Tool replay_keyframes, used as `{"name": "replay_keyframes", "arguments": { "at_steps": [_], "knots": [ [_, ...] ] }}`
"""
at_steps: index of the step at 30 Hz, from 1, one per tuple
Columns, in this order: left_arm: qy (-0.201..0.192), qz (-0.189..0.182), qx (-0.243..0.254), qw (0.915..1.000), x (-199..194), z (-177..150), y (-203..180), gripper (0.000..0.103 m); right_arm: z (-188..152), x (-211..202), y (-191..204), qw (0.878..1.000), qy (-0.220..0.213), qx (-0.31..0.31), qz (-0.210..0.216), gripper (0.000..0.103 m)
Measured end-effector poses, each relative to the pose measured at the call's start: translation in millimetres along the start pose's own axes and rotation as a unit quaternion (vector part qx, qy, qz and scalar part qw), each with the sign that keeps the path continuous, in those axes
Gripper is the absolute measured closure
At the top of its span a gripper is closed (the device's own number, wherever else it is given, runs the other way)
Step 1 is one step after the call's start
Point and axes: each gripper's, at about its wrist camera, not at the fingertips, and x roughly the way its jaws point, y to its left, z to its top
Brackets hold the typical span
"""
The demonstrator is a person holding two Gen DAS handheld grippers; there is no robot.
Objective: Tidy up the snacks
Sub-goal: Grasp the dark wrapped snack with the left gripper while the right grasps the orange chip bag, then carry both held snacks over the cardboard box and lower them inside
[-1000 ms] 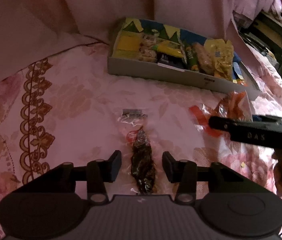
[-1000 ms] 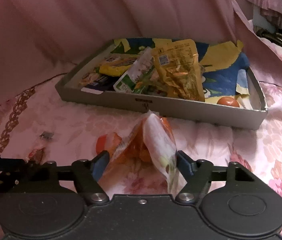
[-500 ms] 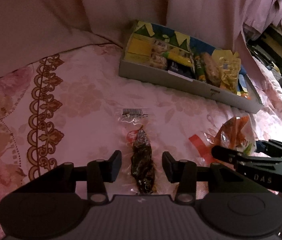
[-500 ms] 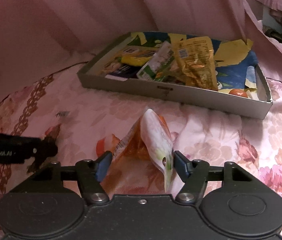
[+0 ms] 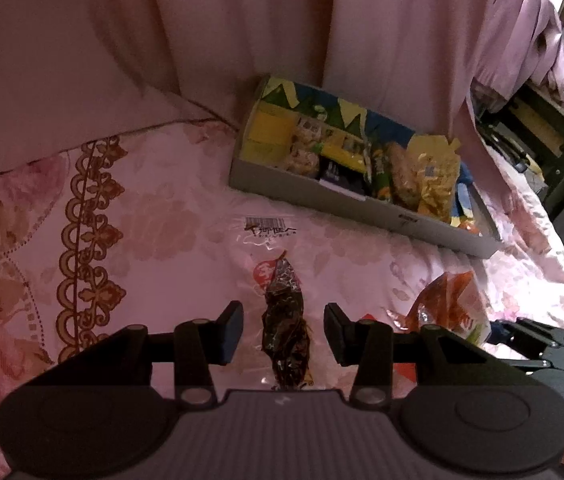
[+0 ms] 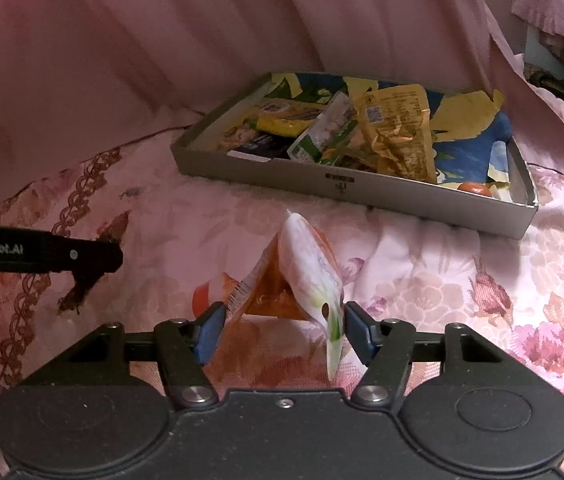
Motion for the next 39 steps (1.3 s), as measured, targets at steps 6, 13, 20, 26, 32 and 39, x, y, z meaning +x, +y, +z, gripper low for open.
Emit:
{"name": "replay_keyframes", "arguments": {
  "at_steps": [6, 13, 20, 26, 32, 39],
  "knots": [
    [-0.037, -0.005, -0.006, 0.9993, -7.4, 2.9, 0.7, 0.055, 4.2, -6.0, -3.9, 0.999, -0.029, 0.015, 0.009, 0.038],
    [-0.087, -0.007, -0.057, 0.9945, -7.2, 19.8, 3.7, 0.055, 7.8, -6.0, -6.1, 0.997, -0.075, 0.032, 0.016, 0.038],
    [-0.166, -0.020, -0.037, 0.9853, 19.9, 77.8, -13.8, 0.055, 27.7, -7.3, -3.8, 0.989, -0.145, 0.007, 0.003, 0.038],
    [-0.184, -0.028, 0.018, 0.9824, 54.5, 119.6, -18.4, 0.055, 70.4, -0.3, -9.3, 0.977, -0.211, -0.015, -0.017, 0.038],
    [-0.175, -0.018, 0.031, 0.9840, 91.5, 122.9, 1.1, 0.055, 95.6, 29.9, -14.2, 0.975, -0.212, -0.033, -0.058, 0.038],
    [-0.157, -0.023, 0.052, 0.9859, 106.7, 124.8, -0.1, 0.055, 103.1, 58.2, -12.3, 0.976, -0.189, -0.047, -0.100, 0.038]
  ]
}}
